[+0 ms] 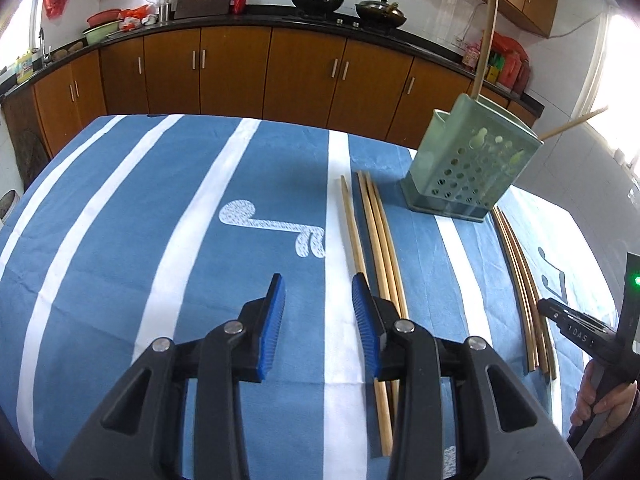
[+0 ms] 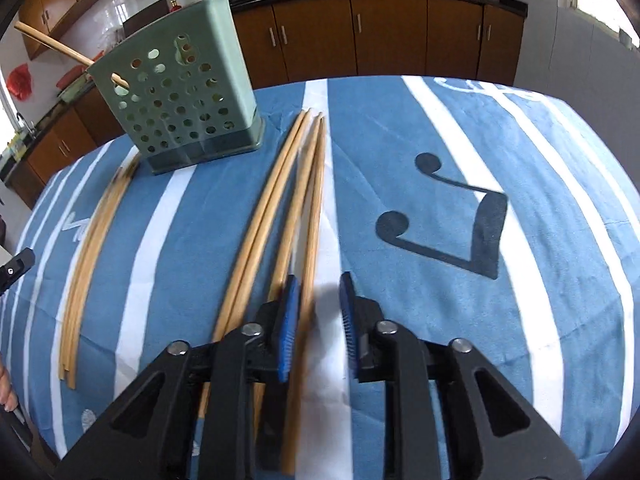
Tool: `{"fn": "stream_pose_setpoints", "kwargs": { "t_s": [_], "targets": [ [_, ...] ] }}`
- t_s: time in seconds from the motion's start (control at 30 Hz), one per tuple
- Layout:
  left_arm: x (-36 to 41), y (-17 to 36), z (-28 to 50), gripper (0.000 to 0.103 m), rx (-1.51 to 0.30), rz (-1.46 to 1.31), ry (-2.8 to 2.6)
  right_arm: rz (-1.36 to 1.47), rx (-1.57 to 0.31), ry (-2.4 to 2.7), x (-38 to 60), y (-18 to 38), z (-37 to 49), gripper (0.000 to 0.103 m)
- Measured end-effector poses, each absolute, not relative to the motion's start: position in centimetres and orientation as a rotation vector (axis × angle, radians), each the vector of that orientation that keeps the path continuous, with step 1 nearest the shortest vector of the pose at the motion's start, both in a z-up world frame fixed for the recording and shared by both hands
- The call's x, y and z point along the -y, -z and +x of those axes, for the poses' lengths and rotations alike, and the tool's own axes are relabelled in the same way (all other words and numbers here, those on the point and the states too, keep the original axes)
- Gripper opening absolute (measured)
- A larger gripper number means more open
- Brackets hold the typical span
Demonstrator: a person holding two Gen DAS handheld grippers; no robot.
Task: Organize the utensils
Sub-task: 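Close the left gripper on a chopstick while the right gripper grasps another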
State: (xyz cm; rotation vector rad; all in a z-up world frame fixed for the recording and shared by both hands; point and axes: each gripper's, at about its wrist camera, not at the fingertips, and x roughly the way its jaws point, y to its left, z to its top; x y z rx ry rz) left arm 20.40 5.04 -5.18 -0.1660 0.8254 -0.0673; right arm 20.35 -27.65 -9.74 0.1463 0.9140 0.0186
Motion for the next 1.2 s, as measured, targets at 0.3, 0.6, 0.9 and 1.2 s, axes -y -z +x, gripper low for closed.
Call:
{"fn": "stream_pose_setpoints", "kwargs": {
  "t_s": [0.3,0.6,0.9,1.2],
  "targets": [
    [-3.8,6.5,20.4,0.034,-0.870,-0.166,0.123,0.146,-0.905,0.078,29.6,9.8,20.6,0.007],
    [-1.5,8.8,20.6,0.020,-0.945,-0.106,0.175,0.180,-0.898,0.109,31.4,10.1,20.7,0.008],
    [-0.8,9.2,20.8,0.008,-0.930,-0.043,0.133,0.173,-0.895,0.098,31.1,10.0,20.6,0.008],
    [-4.5,9.1,23.6,0.008,-0.916,-0.125,0.036,0.175,-0.865,0.054,30.2,10.0,21.1,0.008]
  ]
}}
